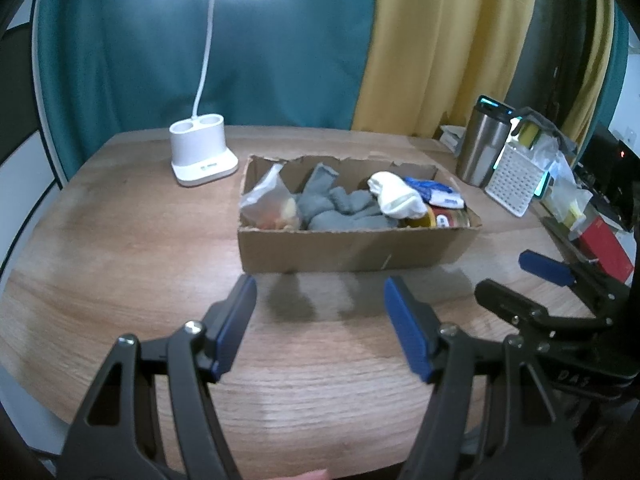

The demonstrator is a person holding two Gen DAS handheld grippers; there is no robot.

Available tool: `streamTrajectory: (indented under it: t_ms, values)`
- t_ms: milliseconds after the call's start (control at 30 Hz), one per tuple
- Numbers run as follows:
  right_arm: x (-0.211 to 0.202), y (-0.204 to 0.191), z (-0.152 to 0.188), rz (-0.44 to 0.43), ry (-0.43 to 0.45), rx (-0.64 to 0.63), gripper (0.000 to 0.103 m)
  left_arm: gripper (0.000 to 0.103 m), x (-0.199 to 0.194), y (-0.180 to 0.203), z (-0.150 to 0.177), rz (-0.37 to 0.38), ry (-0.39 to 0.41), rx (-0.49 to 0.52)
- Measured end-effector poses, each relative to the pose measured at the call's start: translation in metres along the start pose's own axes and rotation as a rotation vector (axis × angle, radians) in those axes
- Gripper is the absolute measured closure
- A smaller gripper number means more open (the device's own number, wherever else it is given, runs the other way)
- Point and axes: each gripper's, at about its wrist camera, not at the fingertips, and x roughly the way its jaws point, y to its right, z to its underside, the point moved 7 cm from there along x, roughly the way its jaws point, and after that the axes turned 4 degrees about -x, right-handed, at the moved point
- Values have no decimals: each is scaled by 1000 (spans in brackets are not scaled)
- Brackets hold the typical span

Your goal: Organize objects

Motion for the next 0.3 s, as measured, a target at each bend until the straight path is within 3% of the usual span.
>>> streamTrajectory:
  t_ms: [300]
  values:
    - [4,0,-1,-7,-9,0,22,35,9,3,-1,12,-16,8]
